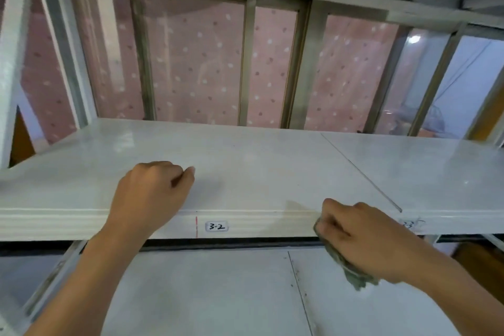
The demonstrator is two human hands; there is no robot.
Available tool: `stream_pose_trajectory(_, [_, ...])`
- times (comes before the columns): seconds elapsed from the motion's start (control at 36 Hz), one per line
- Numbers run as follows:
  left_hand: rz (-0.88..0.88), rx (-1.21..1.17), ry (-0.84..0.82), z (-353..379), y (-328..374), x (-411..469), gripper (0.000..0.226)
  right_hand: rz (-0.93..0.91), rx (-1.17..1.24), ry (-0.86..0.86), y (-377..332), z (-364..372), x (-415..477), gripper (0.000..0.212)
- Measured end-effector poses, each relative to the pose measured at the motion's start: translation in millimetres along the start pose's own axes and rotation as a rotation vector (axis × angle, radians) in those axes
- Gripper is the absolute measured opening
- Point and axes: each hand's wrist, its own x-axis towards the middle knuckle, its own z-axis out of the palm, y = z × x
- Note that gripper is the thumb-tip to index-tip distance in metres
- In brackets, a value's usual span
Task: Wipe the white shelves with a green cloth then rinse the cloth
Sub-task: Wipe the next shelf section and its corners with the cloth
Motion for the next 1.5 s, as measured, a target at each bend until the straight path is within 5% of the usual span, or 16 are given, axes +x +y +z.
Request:
stream_pose_trajectory(0.19, [0.040,-0.018,0.070,-20.7,-25.0,1.4,0.035,0.032,-0.102,0.356,-8.3,-30.6,73.0,0.024])
stream_pose_trajectory(0.42, [0.005,0.053,0.029,-65.1,-96.9,-15.5,0.027,0.309,-0.267,0.173,12.5,3.9,202.8,0.041])
stream_pose_trajectory(0.61, [0.029,0.032,0.120,-104.7,-144.8,-45.3,0.025,0.204,-0.283,0.051,-33.5,9.9,260.8,0.048])
stream_pose_trajectory(0.97, [0.082,0.138,0.108,-126.7,-181.2,-77.0,0.028,-0.322,-0.235,-0.009,-344.4,59.7,313.5,0.058])
stream_pose_trajectory(1.11, [0.112,0.122,0.106,-128.5,-182.8,-81.5,0.027,-0.517,0.047,-0.017,-467.2,77.7,278.6,0.047])
stream_pose_trajectory(1.33, [0.130,0.156,0.099,-120.7,-184.6,-75.9,0.026,-0.544,0.056,-0.002,-443.1,71.0,254.9,0.019])
stream_pose_trajectory(1.5, [0.189,0.054,0.138,-105.7,-159.5,-62.4,0.033,-0.480,-0.018,0.153,-366.1,45.1,243.3,0.022])
